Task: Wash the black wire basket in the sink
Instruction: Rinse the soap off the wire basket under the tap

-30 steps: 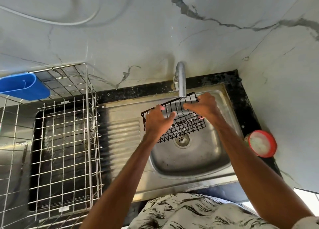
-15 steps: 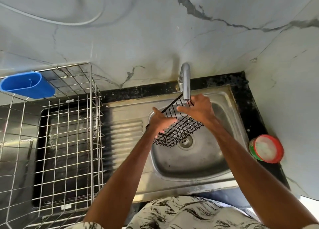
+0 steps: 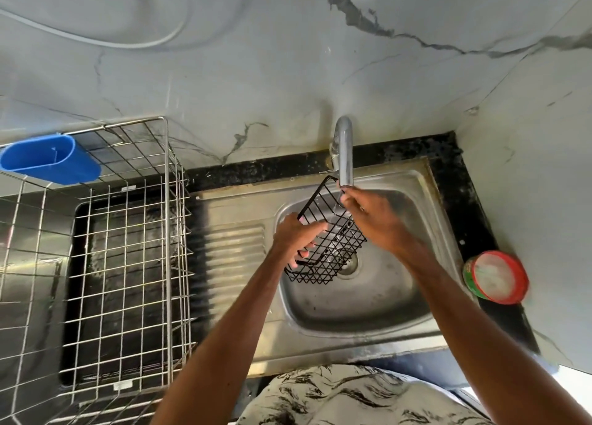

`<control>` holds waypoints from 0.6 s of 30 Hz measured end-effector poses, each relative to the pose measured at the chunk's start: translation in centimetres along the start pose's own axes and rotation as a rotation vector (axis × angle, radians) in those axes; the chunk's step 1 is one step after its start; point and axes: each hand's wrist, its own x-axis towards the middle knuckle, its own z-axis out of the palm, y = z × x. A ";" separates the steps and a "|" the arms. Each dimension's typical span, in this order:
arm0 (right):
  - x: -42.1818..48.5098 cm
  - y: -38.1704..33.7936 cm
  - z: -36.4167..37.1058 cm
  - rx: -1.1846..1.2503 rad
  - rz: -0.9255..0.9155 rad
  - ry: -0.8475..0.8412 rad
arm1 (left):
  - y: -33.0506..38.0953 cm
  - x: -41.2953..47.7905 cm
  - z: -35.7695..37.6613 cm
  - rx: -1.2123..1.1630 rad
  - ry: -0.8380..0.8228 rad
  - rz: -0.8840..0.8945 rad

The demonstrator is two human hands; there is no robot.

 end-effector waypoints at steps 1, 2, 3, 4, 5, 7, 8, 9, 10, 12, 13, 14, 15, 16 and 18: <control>-0.5 -0.3 1.1 -0.012 -0.054 -0.039 | -0.1 -0.1 0.2 -0.021 0.012 0.004; -0.9 -0.2 2.2 -0.064 -0.106 -0.082 | -0.2 -0.2 0.4 -0.041 0.026 0.008; -1.1 0.2 3.3 -0.135 -0.147 -0.110 | -0.3 -0.3 0.6 -0.055 0.044 0.016; -1.2 0.7 4.3 -0.203 -0.181 -0.121 | -0.6 -0.4 0.8 -0.056 0.063 0.024; -1.3 1.0 4.8 -0.252 -0.204 -0.110 | -0.8 -0.5 1.0 -0.056 0.083 0.039; -1.1 1.8 5.0 -0.324 -0.207 -0.063 | -1.3 -0.9 1.4 -0.050 0.122 0.090; -0.9 2.1 4.6 -0.341 -0.173 -0.062 | -1.5 -1.0 1.6 -0.042 0.146 0.124; -0.6 2.3 4.1 -0.336 -0.129 -0.081 | -1.8 -1.1 1.9 -0.028 0.166 0.159; -0.4 2.4 3.7 -0.315 -0.085 -0.106 | -2.1 -1.2 2.2 -0.006 0.185 0.175; -0.5 2.2 3.3 -0.299 -0.051 -0.144 | -2.9 -0.7 2.9 0.014 0.201 0.184; -0.8 2.0 3.4 -0.314 -0.066 -0.157 | -3.3 -0.5 3.3 0.007 0.202 0.182; -1.0 2.0 3.6 -0.324 -0.092 -0.162 | -3.6 -0.6 3.6 -0.015 0.200 0.190; -1.3 2.1 3.8 -0.321 -0.119 -0.160 | -4.0 -0.8 4.0 -0.046 0.205 0.203; -1.5 2.4 3.9 -0.310 -0.138 -0.157 | -4.2 -1.3 4.3 -0.088 0.211 0.222; -1.7 2.8 4.0 -0.288 -0.151 -0.166 | -5.1 -1.5 5.0 -0.170 0.227 0.230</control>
